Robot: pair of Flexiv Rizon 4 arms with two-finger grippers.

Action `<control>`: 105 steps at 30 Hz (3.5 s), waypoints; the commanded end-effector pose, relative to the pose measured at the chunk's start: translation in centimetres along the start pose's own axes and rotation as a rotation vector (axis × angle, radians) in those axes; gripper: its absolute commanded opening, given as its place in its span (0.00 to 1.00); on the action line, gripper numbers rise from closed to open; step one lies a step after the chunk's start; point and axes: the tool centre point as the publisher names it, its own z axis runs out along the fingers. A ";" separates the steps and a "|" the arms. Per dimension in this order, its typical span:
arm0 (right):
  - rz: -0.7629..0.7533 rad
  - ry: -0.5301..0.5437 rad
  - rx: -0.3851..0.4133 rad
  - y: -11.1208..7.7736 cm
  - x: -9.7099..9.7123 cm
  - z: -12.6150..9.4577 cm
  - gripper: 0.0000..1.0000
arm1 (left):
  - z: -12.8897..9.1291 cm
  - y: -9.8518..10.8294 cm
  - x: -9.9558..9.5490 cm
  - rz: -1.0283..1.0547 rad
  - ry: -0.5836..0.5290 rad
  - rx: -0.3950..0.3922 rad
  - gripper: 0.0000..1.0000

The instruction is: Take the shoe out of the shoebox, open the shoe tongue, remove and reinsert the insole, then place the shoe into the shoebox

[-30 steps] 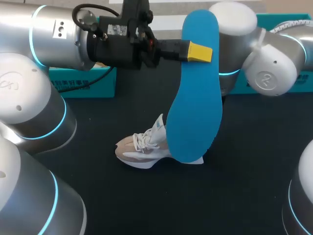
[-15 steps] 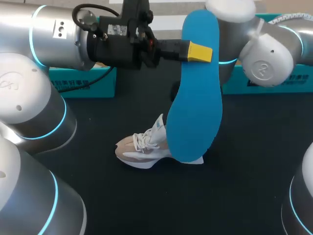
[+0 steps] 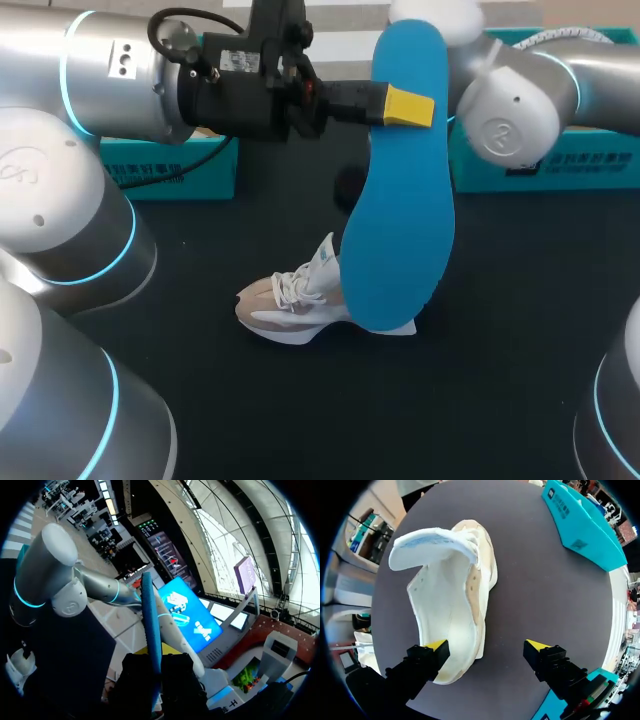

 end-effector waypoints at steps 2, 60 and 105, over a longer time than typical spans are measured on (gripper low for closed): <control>0.004 0.012 -0.014 0.5 0.0 1.2 1.00 | 0.1 0.2 -0.1 -0.001 -0.001 0.002 0.00; 0.515 0.161 -0.326 2.4 4.9 0.7 0.00 | 0.1 0.2 -0.1 -0.001 -0.001 0.002 0.00; 1.521 0.132 -0.376 5.1 6.0 1.3 0.00 | 0.1 0.2 -0.1 -0.001 -0.001 0.002 0.00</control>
